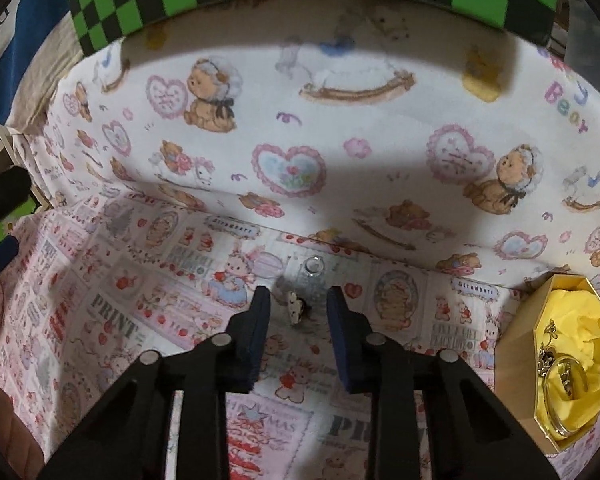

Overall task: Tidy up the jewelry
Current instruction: 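Close the right tool on the charm while the left tool closes on the silver ring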

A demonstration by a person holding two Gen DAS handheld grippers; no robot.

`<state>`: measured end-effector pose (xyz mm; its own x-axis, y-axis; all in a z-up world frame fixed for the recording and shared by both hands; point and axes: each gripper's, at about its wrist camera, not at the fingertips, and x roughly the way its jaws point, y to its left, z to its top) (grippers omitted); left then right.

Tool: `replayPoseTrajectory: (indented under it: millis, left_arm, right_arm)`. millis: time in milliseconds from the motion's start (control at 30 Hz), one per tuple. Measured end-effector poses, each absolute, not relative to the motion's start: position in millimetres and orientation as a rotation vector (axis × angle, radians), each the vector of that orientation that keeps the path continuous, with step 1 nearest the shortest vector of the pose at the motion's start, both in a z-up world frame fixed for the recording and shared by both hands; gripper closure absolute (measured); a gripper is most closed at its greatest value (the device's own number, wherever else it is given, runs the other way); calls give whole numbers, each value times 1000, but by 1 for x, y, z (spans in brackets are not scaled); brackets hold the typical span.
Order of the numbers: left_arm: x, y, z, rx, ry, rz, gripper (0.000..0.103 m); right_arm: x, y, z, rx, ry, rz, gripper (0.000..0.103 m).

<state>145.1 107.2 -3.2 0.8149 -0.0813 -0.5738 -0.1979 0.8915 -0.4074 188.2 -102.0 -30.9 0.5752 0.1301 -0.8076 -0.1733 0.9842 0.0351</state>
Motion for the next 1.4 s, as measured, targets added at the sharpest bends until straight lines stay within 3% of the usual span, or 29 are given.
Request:
replayPoseTrajectory:
  millis: [100,500,733,867,1167,1333,1400]
  left_arm:
    - [144,102,-2,-444,612,62,1]
    - [120,48,26,-296,516,-97,1]
    - [125,-33,13,-31,609,-172,16]
    - [130,-54,3,33,641,-205,17]
    - [175,-59,-3,-24,775,-183,40]
    - [192,-63,-14,-44,857,-186,58]
    - [194,-66,-17,-49,856,-187,60]
  right_arm:
    - [190,-104,-37,-25,974,198,93]
    - [119,-160,9,-15,766,196,93]
    - [85,-223,31,13,614,67,93]
    - [76,-263,33,54,571,-28,93]
    - [77,-304,37,148,502,-53,93]
    - [80,-316,33,193,514,-58,93]
    - [77,-317,34,198,512,-61,93]
